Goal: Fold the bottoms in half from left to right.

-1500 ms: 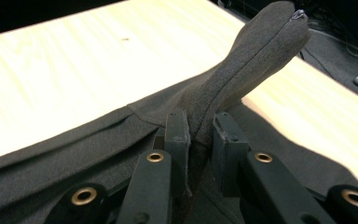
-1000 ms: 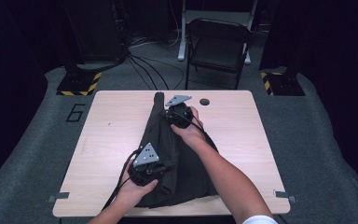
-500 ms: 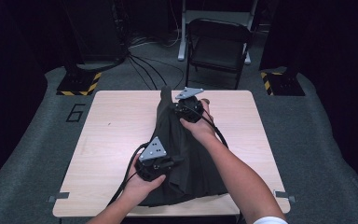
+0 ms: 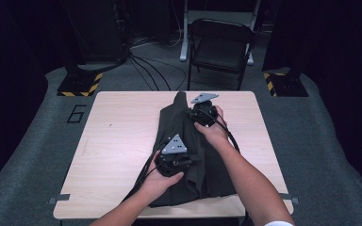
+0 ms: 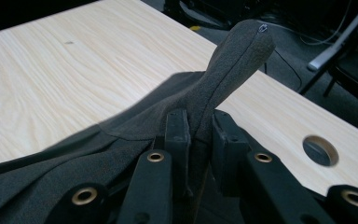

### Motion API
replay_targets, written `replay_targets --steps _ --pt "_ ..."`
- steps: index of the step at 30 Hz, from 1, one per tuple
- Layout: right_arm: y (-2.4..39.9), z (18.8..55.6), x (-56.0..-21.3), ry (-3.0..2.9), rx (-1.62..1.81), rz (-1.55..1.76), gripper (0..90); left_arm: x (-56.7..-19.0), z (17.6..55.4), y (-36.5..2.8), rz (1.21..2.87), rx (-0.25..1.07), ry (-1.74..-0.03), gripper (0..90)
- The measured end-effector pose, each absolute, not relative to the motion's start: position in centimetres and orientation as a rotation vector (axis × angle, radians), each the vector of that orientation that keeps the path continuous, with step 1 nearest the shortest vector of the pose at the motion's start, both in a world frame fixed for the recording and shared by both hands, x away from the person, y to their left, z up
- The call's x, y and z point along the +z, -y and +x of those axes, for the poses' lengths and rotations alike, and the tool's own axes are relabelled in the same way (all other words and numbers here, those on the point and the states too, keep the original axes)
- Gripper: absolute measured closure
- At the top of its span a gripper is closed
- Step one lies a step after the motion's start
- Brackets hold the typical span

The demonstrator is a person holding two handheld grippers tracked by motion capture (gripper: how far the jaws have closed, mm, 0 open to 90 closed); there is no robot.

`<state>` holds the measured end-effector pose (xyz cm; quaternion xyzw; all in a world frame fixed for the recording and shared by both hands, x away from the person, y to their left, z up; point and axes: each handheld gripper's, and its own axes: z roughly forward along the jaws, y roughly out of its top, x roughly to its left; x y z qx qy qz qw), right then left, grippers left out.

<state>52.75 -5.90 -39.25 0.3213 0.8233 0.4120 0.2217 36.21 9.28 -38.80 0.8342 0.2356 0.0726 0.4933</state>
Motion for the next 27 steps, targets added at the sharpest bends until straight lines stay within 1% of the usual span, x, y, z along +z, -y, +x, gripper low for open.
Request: replay_targets --steps 10,18,27 --pt "8.6 53.4 -41.5 -2.281 1.097 0.949 77.7 -41.5 37.3 -5.9 2.081 0.127 -0.554 87.2" --pt "9.6 53.7 -43.6 -2.290 1.037 0.965 77.2 -44.1 38.1 -4.0 2.104 0.070 -0.574 87.1" --pt "10.3 54.4 -45.6 -2.301 0.964 1.017 76.8 -46.0 38.9 -2.4 2.134 0.060 -0.590 86.9"
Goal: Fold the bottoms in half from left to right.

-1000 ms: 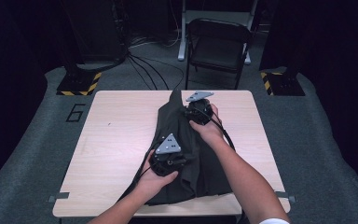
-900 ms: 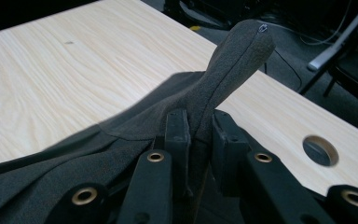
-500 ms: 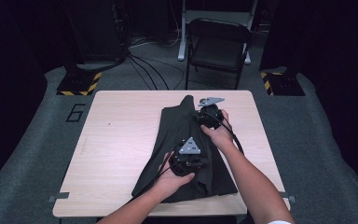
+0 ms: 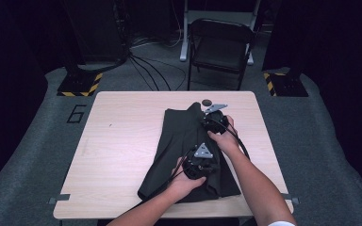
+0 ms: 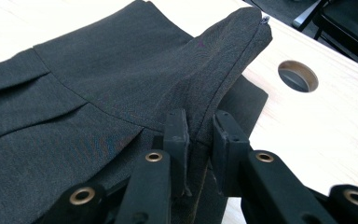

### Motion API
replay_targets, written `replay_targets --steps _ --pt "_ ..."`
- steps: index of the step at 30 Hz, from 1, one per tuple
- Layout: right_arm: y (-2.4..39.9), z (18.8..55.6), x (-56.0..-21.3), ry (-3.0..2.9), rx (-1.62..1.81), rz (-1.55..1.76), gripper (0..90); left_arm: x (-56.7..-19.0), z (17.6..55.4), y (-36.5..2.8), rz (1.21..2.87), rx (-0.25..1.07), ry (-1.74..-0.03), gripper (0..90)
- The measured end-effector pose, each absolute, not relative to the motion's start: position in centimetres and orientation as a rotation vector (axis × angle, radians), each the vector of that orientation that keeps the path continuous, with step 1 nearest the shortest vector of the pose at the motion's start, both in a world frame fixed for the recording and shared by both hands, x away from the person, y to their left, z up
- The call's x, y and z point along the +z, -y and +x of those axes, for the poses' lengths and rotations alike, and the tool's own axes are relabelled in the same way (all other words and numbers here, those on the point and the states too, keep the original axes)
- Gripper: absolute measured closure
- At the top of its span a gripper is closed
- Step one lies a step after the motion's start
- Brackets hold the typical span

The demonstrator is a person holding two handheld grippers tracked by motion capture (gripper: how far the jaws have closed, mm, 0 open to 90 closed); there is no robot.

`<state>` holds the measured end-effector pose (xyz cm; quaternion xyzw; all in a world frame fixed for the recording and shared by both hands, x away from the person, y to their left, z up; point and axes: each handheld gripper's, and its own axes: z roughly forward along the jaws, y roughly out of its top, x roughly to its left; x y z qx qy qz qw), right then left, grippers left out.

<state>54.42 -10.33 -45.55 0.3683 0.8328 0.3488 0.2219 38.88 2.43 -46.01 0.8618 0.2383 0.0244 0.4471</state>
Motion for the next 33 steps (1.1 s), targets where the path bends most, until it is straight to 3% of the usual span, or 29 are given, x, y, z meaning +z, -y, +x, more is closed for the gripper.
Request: replay_targets --steps 18,22,25,33 --pt "12.9 55.3 -48.8 -2.282 0.910 1.153 74.6 -48.8 39.5 -0.4 2.137 0.000 -0.633 84.4" --pt "13.2 55.3 -49.3 -2.274 0.909 1.179 73.6 -49.3 39.2 0.2 2.166 -0.008 -0.627 80.2" --pt "13.4 55.4 -49.3 -2.279 0.913 1.187 73.6 -49.1 38.6 0.3 2.181 0.006 -0.614 71.5" --pt "13.3 55.6 -49.7 -2.275 0.893 1.186 73.4 -44.8 37.3 -3.3 2.120 0.125 -0.590 56.2"
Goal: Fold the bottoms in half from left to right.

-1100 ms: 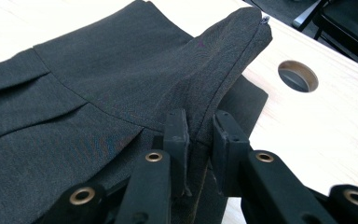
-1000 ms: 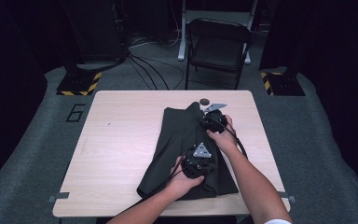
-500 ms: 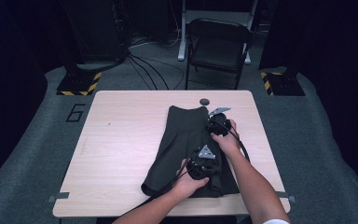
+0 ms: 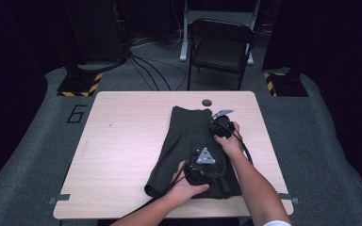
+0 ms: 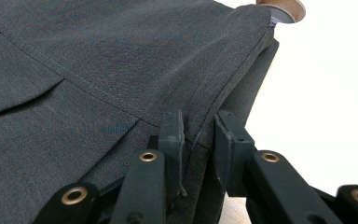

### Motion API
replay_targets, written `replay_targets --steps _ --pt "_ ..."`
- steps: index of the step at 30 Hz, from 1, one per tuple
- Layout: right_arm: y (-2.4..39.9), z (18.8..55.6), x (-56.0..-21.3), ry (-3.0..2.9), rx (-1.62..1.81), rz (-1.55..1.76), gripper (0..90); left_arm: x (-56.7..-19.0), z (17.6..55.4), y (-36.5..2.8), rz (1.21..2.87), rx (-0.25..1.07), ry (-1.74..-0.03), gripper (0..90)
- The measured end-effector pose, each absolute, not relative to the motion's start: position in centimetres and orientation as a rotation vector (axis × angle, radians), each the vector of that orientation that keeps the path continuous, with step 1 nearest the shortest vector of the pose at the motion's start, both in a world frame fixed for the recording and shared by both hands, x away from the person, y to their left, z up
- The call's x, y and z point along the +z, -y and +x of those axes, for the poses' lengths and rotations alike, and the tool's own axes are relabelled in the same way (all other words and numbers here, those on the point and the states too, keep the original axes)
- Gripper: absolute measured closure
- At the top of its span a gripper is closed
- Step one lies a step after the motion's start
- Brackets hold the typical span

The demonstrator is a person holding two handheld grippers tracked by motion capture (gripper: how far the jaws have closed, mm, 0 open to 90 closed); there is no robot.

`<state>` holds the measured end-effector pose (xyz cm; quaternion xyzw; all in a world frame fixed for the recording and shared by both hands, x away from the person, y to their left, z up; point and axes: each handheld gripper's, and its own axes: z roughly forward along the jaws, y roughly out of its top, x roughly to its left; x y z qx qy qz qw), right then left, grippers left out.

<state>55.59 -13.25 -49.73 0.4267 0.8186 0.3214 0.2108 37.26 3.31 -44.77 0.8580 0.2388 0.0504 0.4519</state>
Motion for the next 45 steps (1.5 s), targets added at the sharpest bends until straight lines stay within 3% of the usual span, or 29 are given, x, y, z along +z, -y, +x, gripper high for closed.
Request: replay_targets --steps 8,18,24,32,41,45 --pt "13.5 55.6 -49.7 -2.273 0.900 1.195 72.2 -42.4 39.0 -10.9 2.032 0.201 -0.752 55.0" --pt "14.2 55.8 -49.9 -2.245 0.890 1.248 62.8 -45.5 39.4 -18.6 2.055 0.248 -0.922 55.1" --pt "14.4 55.8 -49.9 -2.249 0.887 1.247 62.2 -47.3 38.1 -18.8 2.099 0.199 -0.892 55.7" --pt "14.5 55.4 -49.5 -2.243 0.876 1.256 61.0 -47.7 36.5 -17.2 2.170 0.293 -0.821 65.8" --pt "14.9 54.4 -49.0 -2.252 0.901 1.219 59.4 -47.6 35.5 -16.3 2.169 0.190 -0.772 66.2" --pt "14.9 53.5 -48.5 -2.232 0.932 1.211 58.5 -48.2 35.0 -16.1 2.174 0.221 -0.767 66.2"
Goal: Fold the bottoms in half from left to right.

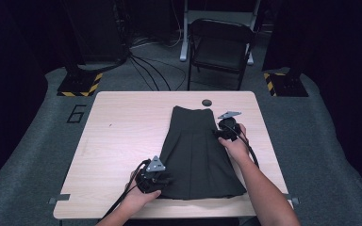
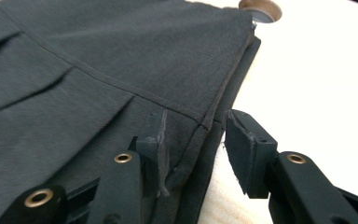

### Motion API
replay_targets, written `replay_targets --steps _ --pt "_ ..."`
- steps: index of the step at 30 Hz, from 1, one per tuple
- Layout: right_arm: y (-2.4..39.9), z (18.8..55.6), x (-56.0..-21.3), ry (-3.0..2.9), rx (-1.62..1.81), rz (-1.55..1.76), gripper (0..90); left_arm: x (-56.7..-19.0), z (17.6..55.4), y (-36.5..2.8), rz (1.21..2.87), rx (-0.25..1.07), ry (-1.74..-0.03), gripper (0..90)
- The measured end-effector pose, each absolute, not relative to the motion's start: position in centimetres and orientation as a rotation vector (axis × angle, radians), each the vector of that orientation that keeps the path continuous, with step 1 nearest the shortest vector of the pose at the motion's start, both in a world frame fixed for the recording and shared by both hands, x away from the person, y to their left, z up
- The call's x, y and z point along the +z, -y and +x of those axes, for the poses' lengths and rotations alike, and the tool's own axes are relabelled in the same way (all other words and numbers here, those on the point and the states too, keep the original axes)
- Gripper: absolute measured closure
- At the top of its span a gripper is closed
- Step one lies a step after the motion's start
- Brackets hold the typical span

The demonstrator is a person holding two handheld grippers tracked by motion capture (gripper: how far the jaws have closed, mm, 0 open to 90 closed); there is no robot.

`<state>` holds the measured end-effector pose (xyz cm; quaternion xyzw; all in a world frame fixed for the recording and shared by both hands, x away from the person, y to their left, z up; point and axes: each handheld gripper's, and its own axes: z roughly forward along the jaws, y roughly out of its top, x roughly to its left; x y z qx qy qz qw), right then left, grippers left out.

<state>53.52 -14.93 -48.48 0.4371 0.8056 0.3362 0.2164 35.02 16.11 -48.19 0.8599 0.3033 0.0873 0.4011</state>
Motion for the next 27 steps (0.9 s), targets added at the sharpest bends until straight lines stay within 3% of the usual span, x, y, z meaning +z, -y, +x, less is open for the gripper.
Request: replay_targets --steps 8,11,14,17,21,25,27 --pt "13.9 51.4 -47.0 -2.261 0.983 1.120 56.9 -46.3 34.5 -18.6 2.104 0.313 -0.821 59.6" --pt "13.4 50.4 -46.4 -2.286 0.985 1.063 55.7 -46.0 34.4 -19.9 2.078 0.341 -0.882 52.3" --pt "13.0 49.3 -46.3 -2.283 1.014 1.049 55.7 -46.4 34.1 -20.8 2.078 0.290 -0.924 46.1" --pt "12.6 48.1 -46.7 -2.307 0.966 1.017 55.2 -47.2 33.8 -21.0 2.091 0.246 -0.947 45.9" --pt "12.8 46.8 -47.7 -2.313 0.956 1.035 54.5 -47.9 33.6 -20.7 2.115 0.225 -0.945 62.4" --pt "13.7 46.3 -49.0 -2.320 0.901 1.052 54.3 -47.8 33.4 -20.3 2.124 0.284 -0.915 78.8" --pt "14.2 46.2 -49.4 -2.317 0.891 1.065 54.3 -47.3 33.4 -20.2 2.112 0.304 -0.890 83.1"
